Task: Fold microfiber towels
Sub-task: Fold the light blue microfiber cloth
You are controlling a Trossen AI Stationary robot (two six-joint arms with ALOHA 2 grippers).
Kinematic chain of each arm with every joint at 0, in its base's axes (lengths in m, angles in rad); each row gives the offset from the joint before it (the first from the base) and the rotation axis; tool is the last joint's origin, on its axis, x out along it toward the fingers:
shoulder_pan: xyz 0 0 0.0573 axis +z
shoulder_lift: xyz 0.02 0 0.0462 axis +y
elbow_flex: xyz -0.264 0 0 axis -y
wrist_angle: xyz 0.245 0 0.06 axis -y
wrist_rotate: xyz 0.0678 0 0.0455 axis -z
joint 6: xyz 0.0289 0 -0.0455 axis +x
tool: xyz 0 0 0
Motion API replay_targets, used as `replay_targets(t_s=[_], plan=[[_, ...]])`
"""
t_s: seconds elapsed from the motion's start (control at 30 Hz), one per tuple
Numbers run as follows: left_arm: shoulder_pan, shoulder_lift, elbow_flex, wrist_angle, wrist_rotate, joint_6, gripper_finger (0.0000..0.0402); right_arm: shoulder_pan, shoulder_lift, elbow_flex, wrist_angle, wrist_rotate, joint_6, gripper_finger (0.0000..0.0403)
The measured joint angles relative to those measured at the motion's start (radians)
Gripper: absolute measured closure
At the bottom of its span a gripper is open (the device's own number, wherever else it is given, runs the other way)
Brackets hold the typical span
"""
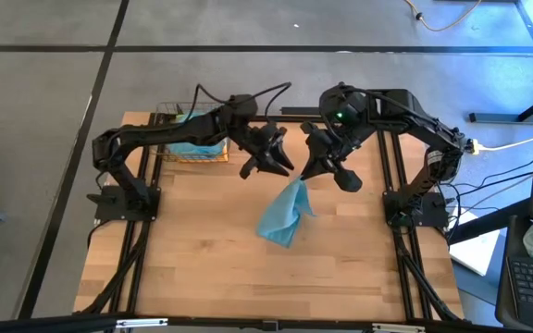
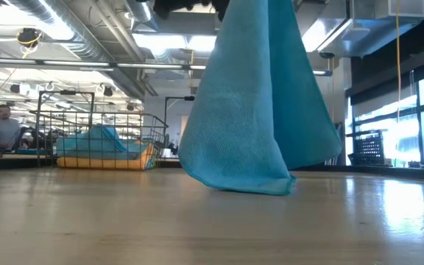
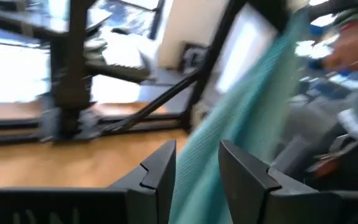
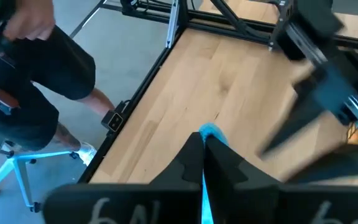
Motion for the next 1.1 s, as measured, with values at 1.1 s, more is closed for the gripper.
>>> replay_targets(t_s=[1.1], plan=[[-0.087, 0.075, 0.000, -0.146, -0.096, 0.106, 0.0385, 0.065, -0.009, 0.026, 0.169, -0.013, -0.048, 0.0397]])
